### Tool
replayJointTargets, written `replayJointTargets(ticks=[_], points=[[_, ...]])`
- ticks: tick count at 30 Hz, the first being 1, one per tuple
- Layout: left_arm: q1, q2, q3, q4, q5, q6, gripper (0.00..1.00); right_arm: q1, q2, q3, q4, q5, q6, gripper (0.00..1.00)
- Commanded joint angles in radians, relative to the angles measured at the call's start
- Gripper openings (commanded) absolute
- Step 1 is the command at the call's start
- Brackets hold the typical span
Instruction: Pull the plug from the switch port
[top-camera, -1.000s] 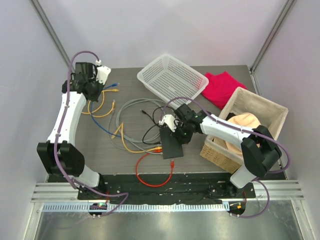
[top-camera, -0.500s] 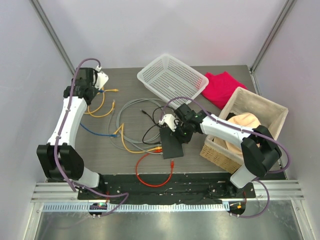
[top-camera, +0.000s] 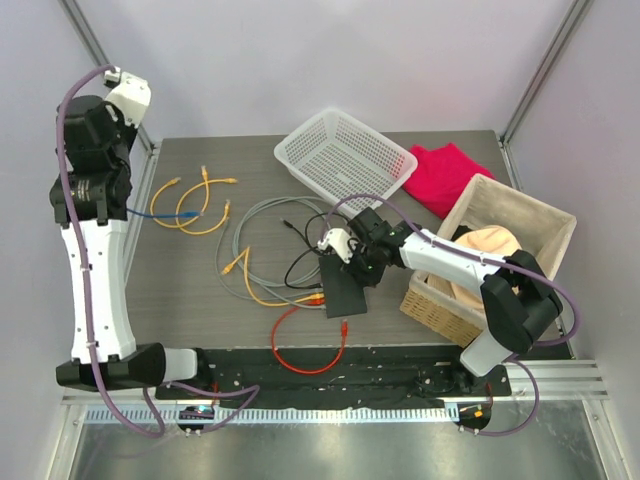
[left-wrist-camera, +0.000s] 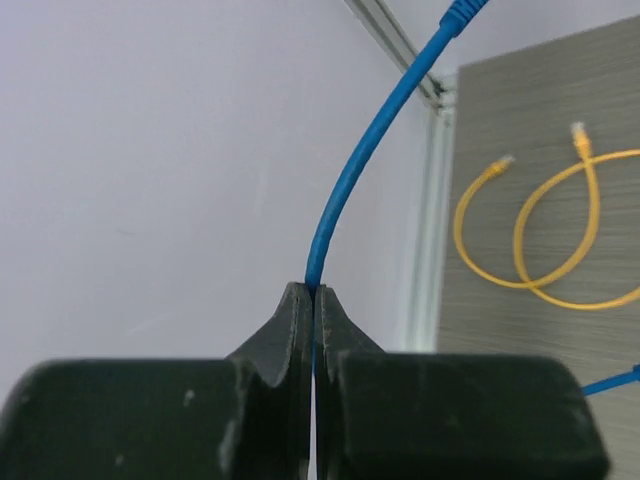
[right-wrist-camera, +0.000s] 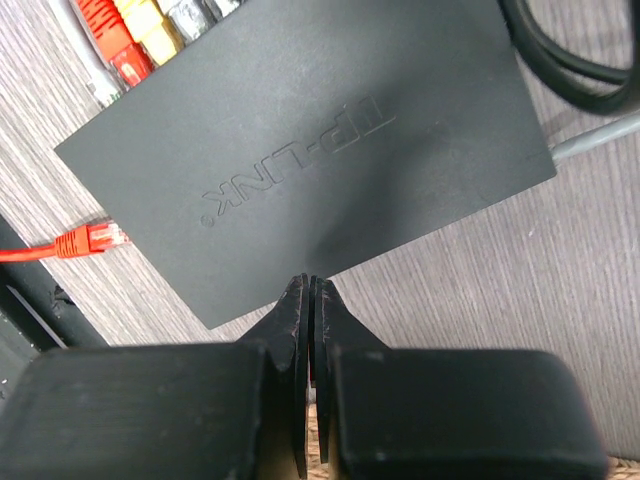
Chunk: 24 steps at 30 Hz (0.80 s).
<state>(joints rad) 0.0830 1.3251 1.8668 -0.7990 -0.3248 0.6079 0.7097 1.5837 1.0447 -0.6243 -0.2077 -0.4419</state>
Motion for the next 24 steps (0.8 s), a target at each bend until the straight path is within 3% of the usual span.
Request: replayJointTargets(ticks=[1, 2, 3, 6, 7, 9, 12, 20, 24], points=[[0.003, -0.028, -0.182, 0.038, 0.025, -0.461, 0.00, 0.004, -0.007, 0.046, 0.031, 0.005, -0.012, 0.03], [0.004, -0.049, -0.231, 0.046, 0.041, -0.546, 0.00, 0.004, -0.013, 0.041, 0.032, 0.008, -0.015, 0.03], [0.011, -0.067, -0.283, 0.053, 0.081, -0.727, 0.00, 0.004, -0.017, 0.031, 0.034, 0.008, -0.015, 0.03], [0.026, -0.238, -0.613, 0.286, 0.130, -0.966, 0.00, 0.004, -0.033, 0.009, 0.032, 0.011, -0.017, 0.03], [0.024, -0.318, -0.776, 0.467, 0.151, -0.982, 0.00, 0.004, -0.039, 0.005, 0.031, 0.014, -0.017, 0.03], [0.024, -0.349, -0.889, 0.604, 0.156, -1.016, 0.00, 0.004, -0.047, -0.005, 0.026, 0.019, -0.017, 0.03], [0.055, -0.256, -0.896, 0.577, 0.099, -1.143, 0.00, 0.004, -0.056, -0.012, 0.020, 0.031, -0.023, 0.03], [0.234, -0.049, -0.888, 0.659, 0.156, -1.705, 0.00, 0.004, -0.045, -0.011, 0.009, 0.054, -0.040, 0.03], [0.273, 0.000, -0.945, 0.711, 0.150, -1.755, 0.00, 0.004, -0.016, 0.012, 0.011, 0.056, -0.049, 0.03]])
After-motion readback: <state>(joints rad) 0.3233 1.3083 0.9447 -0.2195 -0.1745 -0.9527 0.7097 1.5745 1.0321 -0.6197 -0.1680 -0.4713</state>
